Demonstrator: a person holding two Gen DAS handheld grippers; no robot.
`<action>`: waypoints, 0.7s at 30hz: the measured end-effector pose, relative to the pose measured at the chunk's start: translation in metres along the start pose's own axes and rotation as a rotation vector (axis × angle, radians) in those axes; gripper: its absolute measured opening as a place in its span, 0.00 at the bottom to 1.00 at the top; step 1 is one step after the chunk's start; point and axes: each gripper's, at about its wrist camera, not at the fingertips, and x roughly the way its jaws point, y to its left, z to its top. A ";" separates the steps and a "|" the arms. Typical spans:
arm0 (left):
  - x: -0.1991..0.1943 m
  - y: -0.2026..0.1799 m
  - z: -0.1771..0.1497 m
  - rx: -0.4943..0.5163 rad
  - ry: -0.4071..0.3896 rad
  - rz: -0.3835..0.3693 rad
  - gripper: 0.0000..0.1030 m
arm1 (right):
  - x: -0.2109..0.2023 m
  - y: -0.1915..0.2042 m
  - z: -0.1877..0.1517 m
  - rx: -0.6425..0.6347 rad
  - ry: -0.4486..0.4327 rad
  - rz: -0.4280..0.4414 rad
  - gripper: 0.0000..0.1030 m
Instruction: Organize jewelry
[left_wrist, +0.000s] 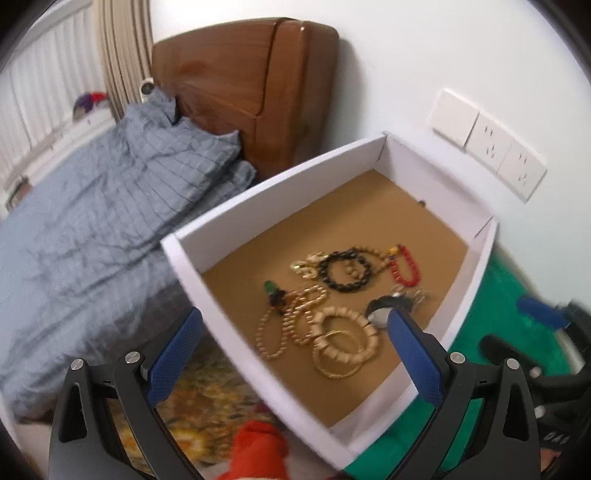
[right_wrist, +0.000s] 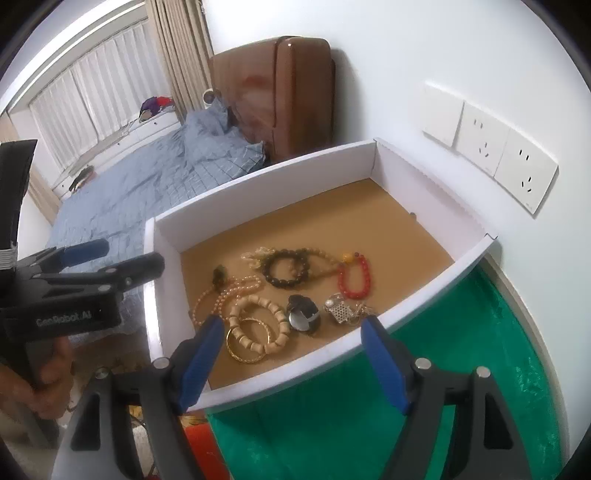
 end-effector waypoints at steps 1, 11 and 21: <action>-0.002 -0.004 -0.001 0.034 -0.005 0.043 0.97 | -0.002 0.002 0.000 -0.007 -0.004 -0.002 0.76; -0.022 0.007 0.005 -0.064 0.016 -0.011 0.97 | -0.014 0.011 0.011 -0.032 -0.011 -0.046 0.83; -0.034 0.010 0.007 -0.048 0.026 0.042 0.97 | -0.014 0.019 0.025 -0.034 0.032 -0.050 0.83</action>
